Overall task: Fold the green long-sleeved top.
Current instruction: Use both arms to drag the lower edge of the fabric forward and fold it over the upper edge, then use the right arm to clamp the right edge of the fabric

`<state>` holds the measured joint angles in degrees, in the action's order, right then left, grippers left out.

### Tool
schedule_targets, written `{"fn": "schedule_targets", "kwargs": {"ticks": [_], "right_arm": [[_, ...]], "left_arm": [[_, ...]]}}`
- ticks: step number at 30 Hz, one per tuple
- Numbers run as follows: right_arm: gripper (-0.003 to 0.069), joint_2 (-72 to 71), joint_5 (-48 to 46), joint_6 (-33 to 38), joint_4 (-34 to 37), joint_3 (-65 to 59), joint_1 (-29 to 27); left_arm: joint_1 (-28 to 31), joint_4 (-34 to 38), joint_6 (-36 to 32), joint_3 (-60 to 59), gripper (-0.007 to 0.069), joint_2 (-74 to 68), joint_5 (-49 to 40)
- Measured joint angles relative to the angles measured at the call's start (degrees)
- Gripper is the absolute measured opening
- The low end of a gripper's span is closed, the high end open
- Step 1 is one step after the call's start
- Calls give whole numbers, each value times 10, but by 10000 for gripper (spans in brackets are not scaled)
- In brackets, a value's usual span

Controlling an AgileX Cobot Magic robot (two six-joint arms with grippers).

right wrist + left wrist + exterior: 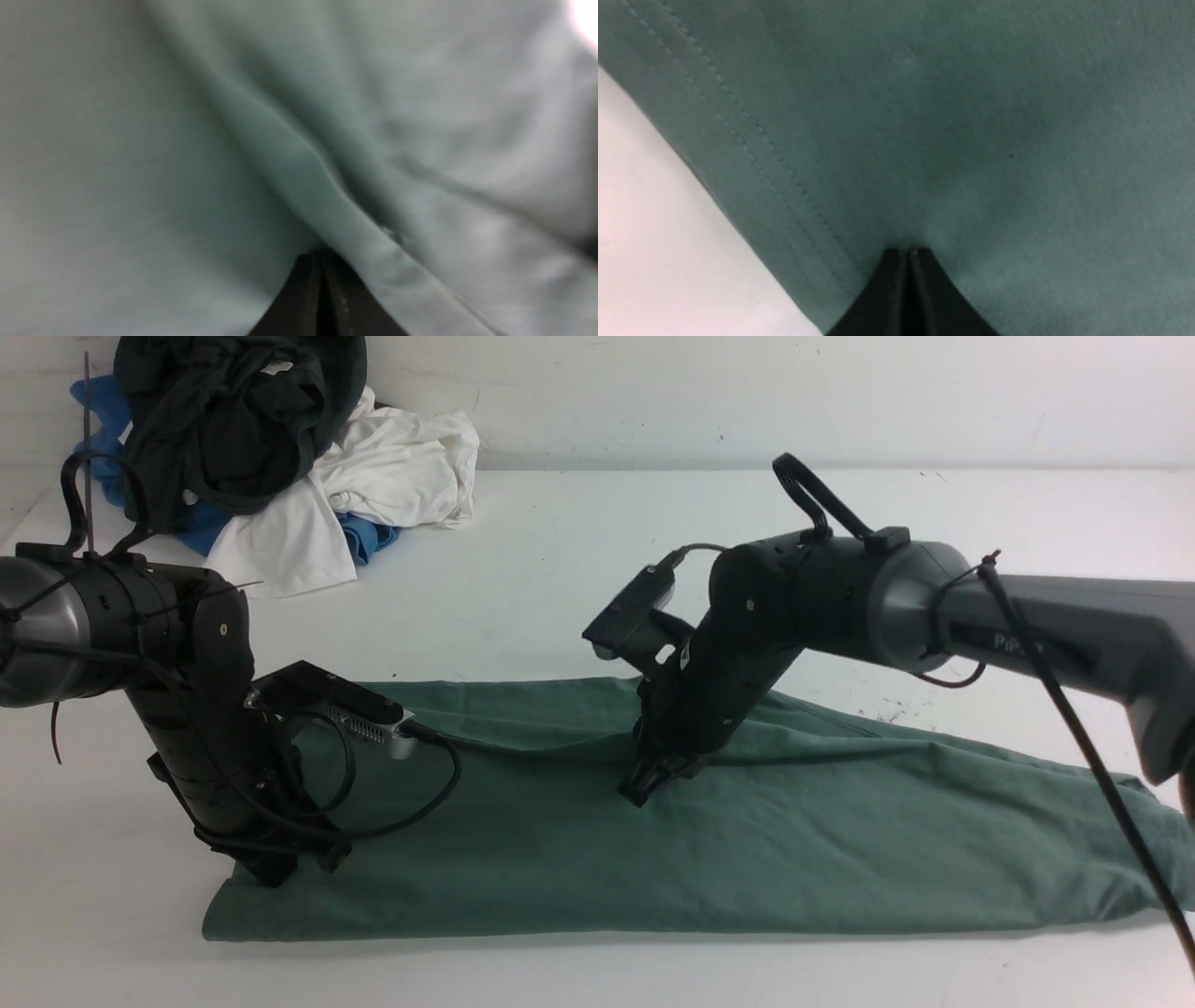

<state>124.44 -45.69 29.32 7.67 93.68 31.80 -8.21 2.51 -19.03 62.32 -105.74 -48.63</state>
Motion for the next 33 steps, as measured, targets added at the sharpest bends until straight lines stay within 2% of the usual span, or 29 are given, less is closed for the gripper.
{"fn": "schedule_targets", "kwargs": {"ticks": [5, 14, 19, 25, 30, 33], "right_arm": [[-6, 6, 77, -61, -52, -1, -23], [-6, 23, 161, -152, -59, -1, -72], [-6, -10, 116, -159, -63, 2, -86], [-6, -145, 8, -190, -105, 7, -116], [-6, -292, -31, -239, -120, -102, -216], [-6, -349, -44, -245, -104, -198, -282]], "left_arm": [[0, 0, 0, 0, -7, 0, 0], [0, 0, 0, 0, -7, 0, 0], [0, 0, 0, 0, -7, 0, 0], [0, 0, 0, 0, -7, 0, 0], [0, 0, -1, 0, -7, 0, 1], [0, 0, -1, 0, -7, 0, 1]]}}
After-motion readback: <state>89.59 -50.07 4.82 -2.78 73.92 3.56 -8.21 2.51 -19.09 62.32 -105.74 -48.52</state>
